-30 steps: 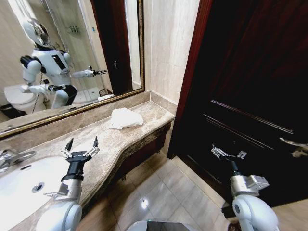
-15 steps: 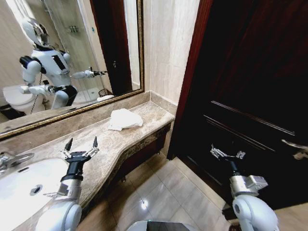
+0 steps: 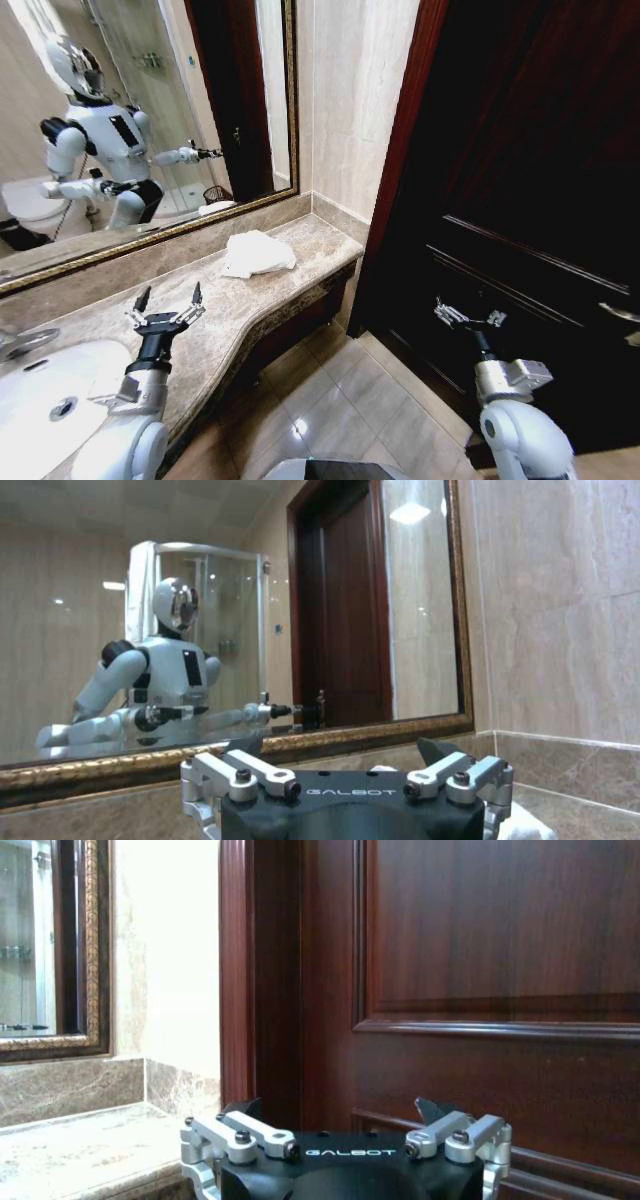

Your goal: Discard the used towel into the hamper.

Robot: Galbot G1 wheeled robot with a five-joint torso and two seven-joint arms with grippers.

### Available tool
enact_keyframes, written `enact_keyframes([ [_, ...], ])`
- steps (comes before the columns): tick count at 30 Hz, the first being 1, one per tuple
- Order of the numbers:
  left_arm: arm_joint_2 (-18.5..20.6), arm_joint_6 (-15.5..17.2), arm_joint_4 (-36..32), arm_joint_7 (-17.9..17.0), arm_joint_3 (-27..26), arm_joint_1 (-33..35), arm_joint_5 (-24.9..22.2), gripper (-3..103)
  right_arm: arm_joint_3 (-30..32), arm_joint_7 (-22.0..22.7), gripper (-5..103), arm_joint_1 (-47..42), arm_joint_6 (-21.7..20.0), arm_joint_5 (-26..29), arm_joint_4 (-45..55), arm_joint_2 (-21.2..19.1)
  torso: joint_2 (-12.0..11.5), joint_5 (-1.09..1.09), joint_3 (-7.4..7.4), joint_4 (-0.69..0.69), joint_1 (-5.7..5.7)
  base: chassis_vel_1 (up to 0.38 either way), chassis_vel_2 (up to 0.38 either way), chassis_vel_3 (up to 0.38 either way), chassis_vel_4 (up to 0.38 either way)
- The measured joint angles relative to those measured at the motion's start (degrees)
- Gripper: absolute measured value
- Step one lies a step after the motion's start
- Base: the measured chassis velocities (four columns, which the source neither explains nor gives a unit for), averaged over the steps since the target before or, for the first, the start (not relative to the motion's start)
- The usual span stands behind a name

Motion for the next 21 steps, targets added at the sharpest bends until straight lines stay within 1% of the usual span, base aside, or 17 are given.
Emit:
enact_keyframes([
  [21,0.4,1.2,-0.4,0.2,0.4,-0.7,-0.1,100,0.6,-0.3,100,-1.0,0.4,0.1,0.8,0.5,0.0,0.0,0.0,0.0,-0.02,-0.058,0.059,0.054,-0.059],
])
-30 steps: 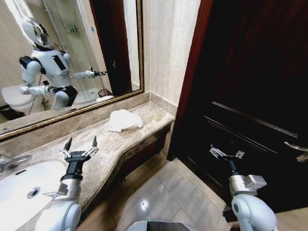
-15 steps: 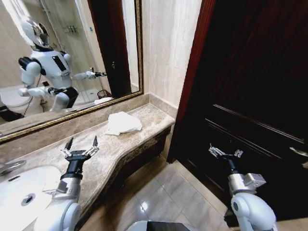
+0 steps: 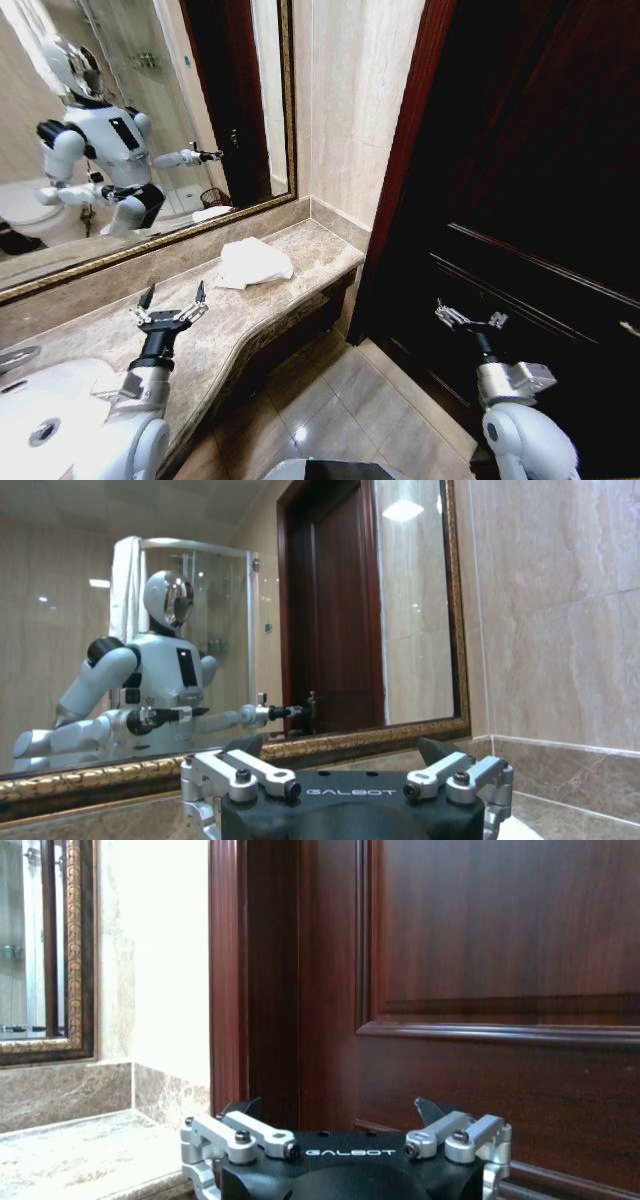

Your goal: Discard the used towel into the hamper.

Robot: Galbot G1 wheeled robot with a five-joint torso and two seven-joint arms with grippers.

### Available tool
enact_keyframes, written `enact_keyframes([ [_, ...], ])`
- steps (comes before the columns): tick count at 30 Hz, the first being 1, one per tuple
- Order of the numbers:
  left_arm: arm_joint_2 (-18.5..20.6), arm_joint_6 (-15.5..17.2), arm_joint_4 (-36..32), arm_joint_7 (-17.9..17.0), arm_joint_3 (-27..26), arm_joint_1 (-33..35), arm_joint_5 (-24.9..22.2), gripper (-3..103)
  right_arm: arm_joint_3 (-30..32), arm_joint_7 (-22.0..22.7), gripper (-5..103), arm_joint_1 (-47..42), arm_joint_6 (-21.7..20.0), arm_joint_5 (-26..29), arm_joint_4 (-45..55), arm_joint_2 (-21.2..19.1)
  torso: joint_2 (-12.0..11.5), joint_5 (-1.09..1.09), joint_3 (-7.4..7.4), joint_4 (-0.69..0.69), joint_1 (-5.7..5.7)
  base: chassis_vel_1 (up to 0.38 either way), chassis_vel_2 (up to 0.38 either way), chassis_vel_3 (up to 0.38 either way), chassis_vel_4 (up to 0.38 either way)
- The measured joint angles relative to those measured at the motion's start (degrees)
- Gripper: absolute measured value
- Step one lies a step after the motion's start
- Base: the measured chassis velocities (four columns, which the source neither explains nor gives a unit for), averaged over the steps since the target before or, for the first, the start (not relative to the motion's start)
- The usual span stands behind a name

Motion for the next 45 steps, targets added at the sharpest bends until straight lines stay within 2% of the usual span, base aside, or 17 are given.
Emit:
enact_keyframes([
  [14,0.0,-0.3,0.0,0.0,0.2,0.3,0.0,100,-0.1,0.3,100,-0.8,0.3,-0.1,0.7,0.1,0.0,0.0,0.0,0.0,0.02,-0.071,0.059,0.076,-0.051],
  [21,2.4,1.1,1.2,-0.2,0.6,-0.9,-1.3,100,0.5,1.1,100,-1.7,0.6,-0.1,0.7,0.4,0.0,0.0,0.0,0.01,0.01,0.0,0.0,0.0,0.0],
  [24,5.7,5.4,3.3,-1.3,0.6,-4.1,-2.3,100,0.5,1.8,100,-2.5,-0.5,0.0,1.9,0.7,0.0,-0.01,0.0,0.01,0.0,0.0,0.0,0.0,0.0],
  [25,5.7,5.4,3.3,-1.3,0.6,-4.1,-2.3,100,0.5,1.8,100,-2.5,-0.5,0.0,1.9,0.7,0.0,-0.01,0.0,0.01,0.0,0.0,0.0,0.0,0.0],
  [27,8.0,7.8,4.4,-1.6,0.5,-6.3,-3.9,100,0.4,2.0,100,-2.9,-1.3,0.0,2.8,0.9,0.0,-0.02,0.0,0.0,0.01,0.0,0.0,0.0,0.0],
  [30,12.6,13.3,5.3,-2.3,0.9,-10.0,-8.3,100,0.2,2.4,100,-3.9,-2.1,0.0,3.8,0.9,0.0,-0.01,0.0,-0.01,0.01,0.0,0.0,0.0,0.0],
  [31,12.6,13.3,5.3,-2.3,0.9,-10.0,-8.3,100,0.2,2.4,100,-3.9,-2.1,0.0,3.8,0.9,0.0,-0.01,0.0,-0.01,0.01,0.0,0.0,0.0,0.0],
  [34,16.8,19.2,6.2,-3.6,1.8,-13.2,-12.8,100,0.7,2.8,100,-3.7,-2.3,-0.1,3.8,1.7,0.0,-0.01,0.0,0.0,0.01,0.0,0.0,0.0,0.0],
  [35,16.8,19.2,6.2,-3.6,1.8,-13.2,-12.8,100,0.7,2.8,100,-3.7,-2.3,-0.1,3.8,1.7,0.0,-0.01,0.0,0.0,0.01,0.0,0.0,0.0,0.0],
  [39,20.7,24.5,7.8,-5.0,3.0,-17.1,-16.0,100,0.7,3.0,100,-3.3,-2.3,-1.1,3.8,3.8,0.0,-0.02,0.0,0.0,0.01,0.0,0.0,0.0,0.0],
  [40,20.7,24.5,7.8,-5.0,3.0,-17.1,-16.0,100,0.7,3.0,100,-3.3,-2.3,-1.1,3.8,3.8,0.0,-0.02,0.0,0.0,0.01,0.0,0.0,0.0,0.0],
  [44,26.0,29.5,8.0,-6.1,3.9,-20.1,-21.8,100,0.2,2.9,100,-3.5,-2.0,-2.5,3.4,5.5,0.0,-0.01,0.0,-0.01,0.01,0.0,0.0,0.0,0.0],
  [45,26.0,29.5,8.0,-6.1,3.9,-20.1,-21.8,100,0.2,2.9,100,-3.5,-2.0,-2.5,3.4,5.5,0.0,-0.01,0.0,-0.01,0.01,0.0,0.0,0.0,0.0],
])
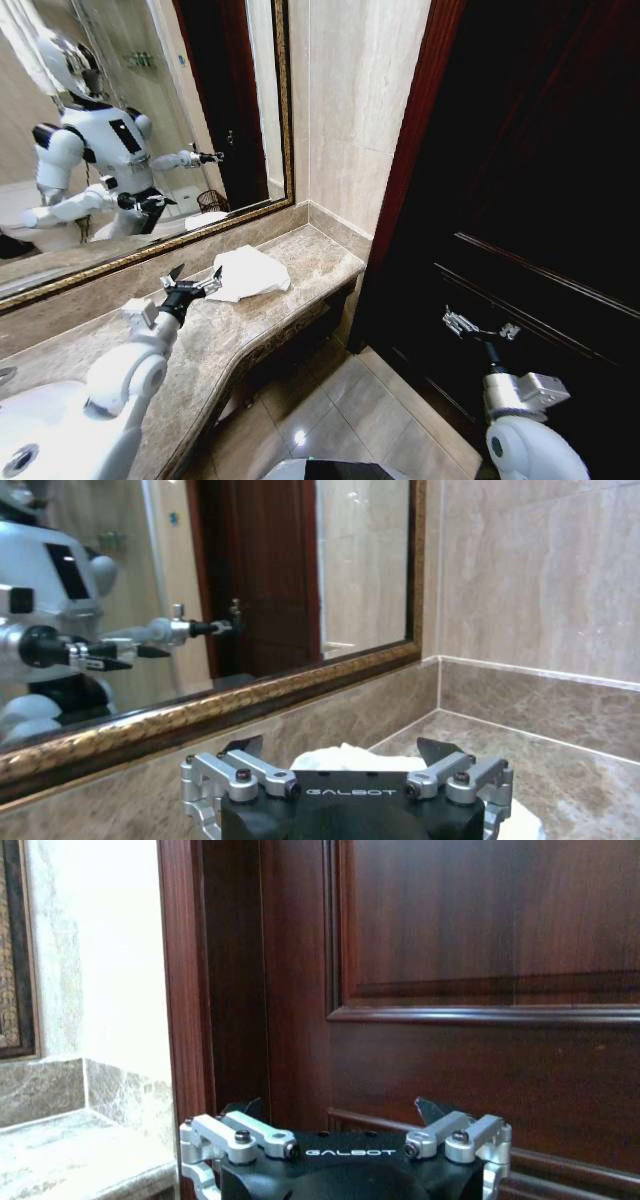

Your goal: Discard the used towel into the hamper.

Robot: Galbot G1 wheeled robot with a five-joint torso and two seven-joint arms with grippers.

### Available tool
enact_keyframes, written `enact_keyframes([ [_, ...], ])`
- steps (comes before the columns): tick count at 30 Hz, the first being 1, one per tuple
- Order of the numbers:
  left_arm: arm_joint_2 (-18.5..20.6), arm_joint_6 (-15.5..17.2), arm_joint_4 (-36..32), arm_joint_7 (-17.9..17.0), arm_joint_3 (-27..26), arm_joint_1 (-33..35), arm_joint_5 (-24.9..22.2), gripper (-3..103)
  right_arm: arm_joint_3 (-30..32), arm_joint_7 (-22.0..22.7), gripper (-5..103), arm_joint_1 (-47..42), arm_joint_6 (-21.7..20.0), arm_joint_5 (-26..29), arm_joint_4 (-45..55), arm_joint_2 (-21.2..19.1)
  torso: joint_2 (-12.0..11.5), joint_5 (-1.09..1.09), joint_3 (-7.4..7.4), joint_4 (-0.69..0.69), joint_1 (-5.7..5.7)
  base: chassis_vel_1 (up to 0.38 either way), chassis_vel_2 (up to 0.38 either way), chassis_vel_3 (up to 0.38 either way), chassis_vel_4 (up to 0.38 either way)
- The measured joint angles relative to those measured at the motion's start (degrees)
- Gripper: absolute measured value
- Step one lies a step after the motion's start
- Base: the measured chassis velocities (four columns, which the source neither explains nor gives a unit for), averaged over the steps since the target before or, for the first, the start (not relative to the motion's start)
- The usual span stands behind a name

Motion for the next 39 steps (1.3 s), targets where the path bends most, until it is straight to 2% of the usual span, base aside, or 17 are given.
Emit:
enact_keyframes([
  [4,5.7,5.6,3.5,-1.6,1.1,-4.2,-6.5,100,0.0,0.3,100,-0.6,0.0,-0.8,0.5,0.4,0.0,-0.01,0.0,0.02,0.0,0.0,0.0,0.0,0.0],
  [5,5.7,5.6,3.5,-1.6,1.1,-4.2,-6.5,100,0.0,0.3,100,-0.6,0.0,-0.8,0.5,0.4,0.0,-0.01,0.0,0.02,0.0,0.0,0.0,0.0,0.0],
  [8,7.9,9.8,6.7,-5.4,3.8,-9.0,-11.3,100,0.2,0.9,100,-1.1,0.0,-1.2,0.7,0.2,0.0,-0.01,0.0,0.01,0.0,0.0,0.0,0.0,0.0],
  [10,8.1,10.4,7.2,-6.1,4.3,-9.7,-11.8,100,0.2,0.9,100,-1.2,0.0,-1.2,0.7,0.2,0.0,-0.01,0.0,0.01,0.0,0.0,0.0,0.0,0.0],
  [11,8.9,11.6,8.8,-8.9,6.5,-12.8,-13.5,100,0.3,1.1,100,-1.6,0.1,-1.5,0.8,0.2,0.0,-0.01,0.0,-0.01,0.0,0.0,0.0,0.0,0.0],
  [12,9.5,11.9,9.7,-10.3,7.9,-14.5,-14.6,100,0.3,1.1,100,-1.8,0.2,-1.6,0.8,0.2,0.0,-0.01,0.0,0.02,0.0,0.0,0.0,0.0,0.0],
  [16,11.5,12.0,12.7,-11.9,13.0,-20.3,-16.5,100,0.4,1.2,100,-2.2,0.5,-1.7,0.8,0.4,0.0,0.01,0.0,0.0,0.0,0.0,0.0,0.0,0.0],
  [22,13.0,11.9,16.3,-11.9,18.0,-24.7,-17.8,100,0.4,1.2,100,-1.5,0.9,-1.8,0.1,1.0,0.0,0.01,0.0,0.0,0.01,0.0,0.0,0.0,0.0],
  [29,11.6,11.7,18.6,-12.3,20.9,-26.1,-20.8,100,-0.1,1.4,100,-0.9,1.1,-2.7,0.1,1.3,0.0,0.01,0.0,0.01,0.0,0.0,0.0,0.0,0.0],
  [39,9.7,11.5,24.0,-12.5,25.9,-30.2,-20.7,100,0.1,1.6,100,-2.1,1.4,-2.9,0.7,1.7,0.0,0.01,0.0,0.01,0.0,0.0,0.0,0.0,0.0],
])
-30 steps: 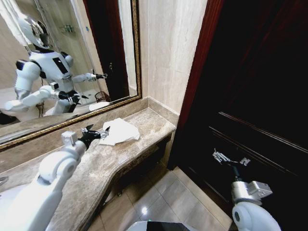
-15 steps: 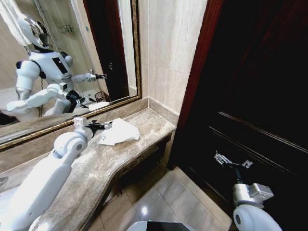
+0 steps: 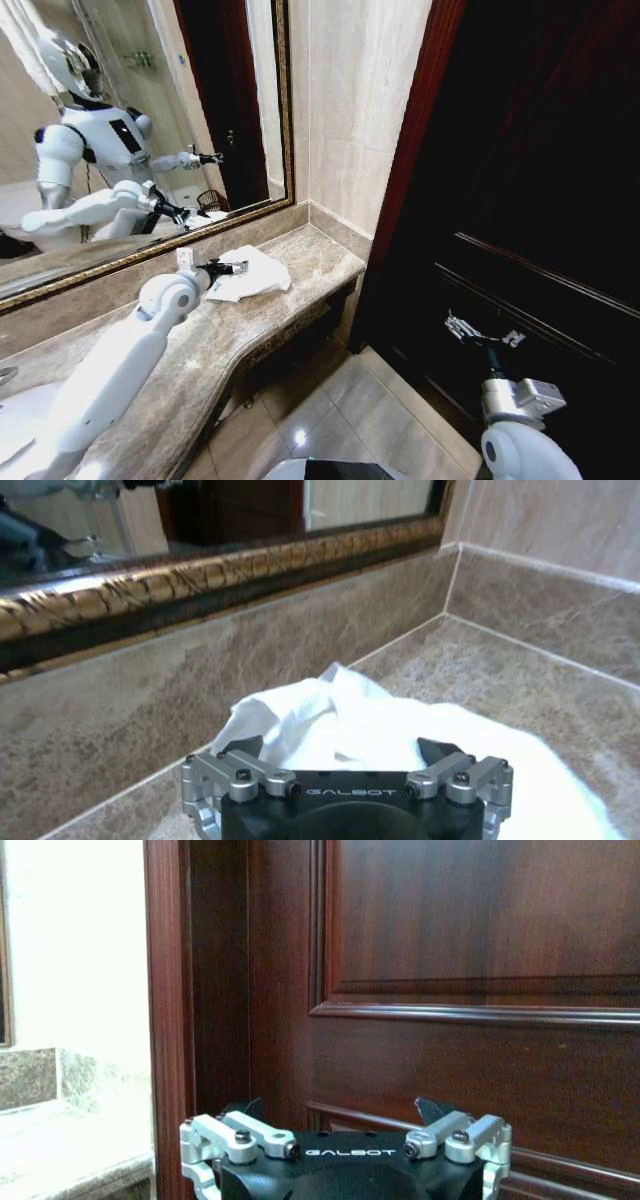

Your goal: Discard the used towel into the hamper.

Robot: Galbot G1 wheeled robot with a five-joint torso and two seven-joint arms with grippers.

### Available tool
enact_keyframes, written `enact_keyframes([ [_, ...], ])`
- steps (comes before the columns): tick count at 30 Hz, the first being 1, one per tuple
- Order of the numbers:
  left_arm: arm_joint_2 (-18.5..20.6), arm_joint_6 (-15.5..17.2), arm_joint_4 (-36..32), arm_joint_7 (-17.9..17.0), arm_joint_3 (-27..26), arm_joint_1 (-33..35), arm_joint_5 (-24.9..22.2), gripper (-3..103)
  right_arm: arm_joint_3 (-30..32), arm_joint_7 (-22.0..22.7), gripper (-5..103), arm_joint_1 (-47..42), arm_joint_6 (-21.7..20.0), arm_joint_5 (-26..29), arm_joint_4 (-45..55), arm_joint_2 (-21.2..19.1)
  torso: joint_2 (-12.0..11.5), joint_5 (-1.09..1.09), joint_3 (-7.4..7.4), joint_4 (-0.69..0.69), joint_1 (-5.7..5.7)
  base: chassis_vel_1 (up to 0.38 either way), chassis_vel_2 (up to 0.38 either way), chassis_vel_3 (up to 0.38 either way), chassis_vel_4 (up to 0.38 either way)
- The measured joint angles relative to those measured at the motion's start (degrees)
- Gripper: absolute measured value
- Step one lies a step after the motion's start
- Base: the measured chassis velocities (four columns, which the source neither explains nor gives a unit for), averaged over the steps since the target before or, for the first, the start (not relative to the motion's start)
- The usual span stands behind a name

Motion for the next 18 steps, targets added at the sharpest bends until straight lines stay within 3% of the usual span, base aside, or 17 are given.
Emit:
enact_keyframes([
  [10,-2.6,-0.1,6.3,0.3,5.0,-4.4,2.3,100,1.1,0.6,100,-1.1,0.7,-0.1,0.7,0.6,0.0,0.0,0.0,0.0,0.0,0.0,0.0,0.0,0.0],
  [18,-3.1,-0.1,7.7,1.1,5.9,-5.4,2.8,100,1.1,0.7,100,-1.0,1.1,0.0,0.5,0.7,0.0,0.0,0.0,0.0,0.0,0.0,0.0,0.0,0.0],
])
